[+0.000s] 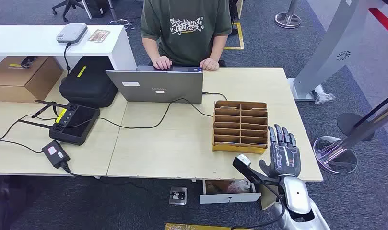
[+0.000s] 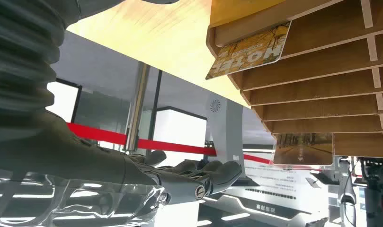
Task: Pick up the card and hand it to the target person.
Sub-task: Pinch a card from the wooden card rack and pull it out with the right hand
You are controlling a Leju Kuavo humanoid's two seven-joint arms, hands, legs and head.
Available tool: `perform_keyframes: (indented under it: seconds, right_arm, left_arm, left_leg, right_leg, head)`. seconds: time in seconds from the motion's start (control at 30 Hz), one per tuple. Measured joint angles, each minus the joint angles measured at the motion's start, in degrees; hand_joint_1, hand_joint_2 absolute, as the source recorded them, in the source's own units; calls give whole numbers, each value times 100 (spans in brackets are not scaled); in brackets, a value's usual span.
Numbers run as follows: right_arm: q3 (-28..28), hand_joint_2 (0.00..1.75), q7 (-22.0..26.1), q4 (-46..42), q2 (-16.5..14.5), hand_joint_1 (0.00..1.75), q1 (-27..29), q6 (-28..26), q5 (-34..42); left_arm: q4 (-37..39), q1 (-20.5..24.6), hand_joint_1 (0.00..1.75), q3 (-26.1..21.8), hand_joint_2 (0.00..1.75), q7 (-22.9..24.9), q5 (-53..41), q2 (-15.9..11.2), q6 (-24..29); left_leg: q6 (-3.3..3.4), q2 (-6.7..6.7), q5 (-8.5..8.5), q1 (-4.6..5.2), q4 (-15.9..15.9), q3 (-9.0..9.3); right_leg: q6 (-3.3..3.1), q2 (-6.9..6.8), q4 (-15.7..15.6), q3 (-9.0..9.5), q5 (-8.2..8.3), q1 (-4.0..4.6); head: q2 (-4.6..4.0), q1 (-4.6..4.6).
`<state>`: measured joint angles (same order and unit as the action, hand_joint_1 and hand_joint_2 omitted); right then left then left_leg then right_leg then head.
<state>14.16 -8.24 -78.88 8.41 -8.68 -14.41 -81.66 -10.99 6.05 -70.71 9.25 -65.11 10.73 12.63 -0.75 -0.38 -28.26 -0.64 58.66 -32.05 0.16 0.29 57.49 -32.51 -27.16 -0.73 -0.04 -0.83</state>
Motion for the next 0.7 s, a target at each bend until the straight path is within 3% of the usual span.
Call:
perform_keyframes:
  seconds: [0.7]
  right_arm:
    - [103,175,214,-239,99,0,5,1,113]
  left_arm:
    - [0,2,0,0,0,-42,-7,36,130]
  left_leg:
    - [0,0,0,0,0,-2]
  right_leg:
    - [0,1,0,1,1,0]
  head:
    - [0,1]
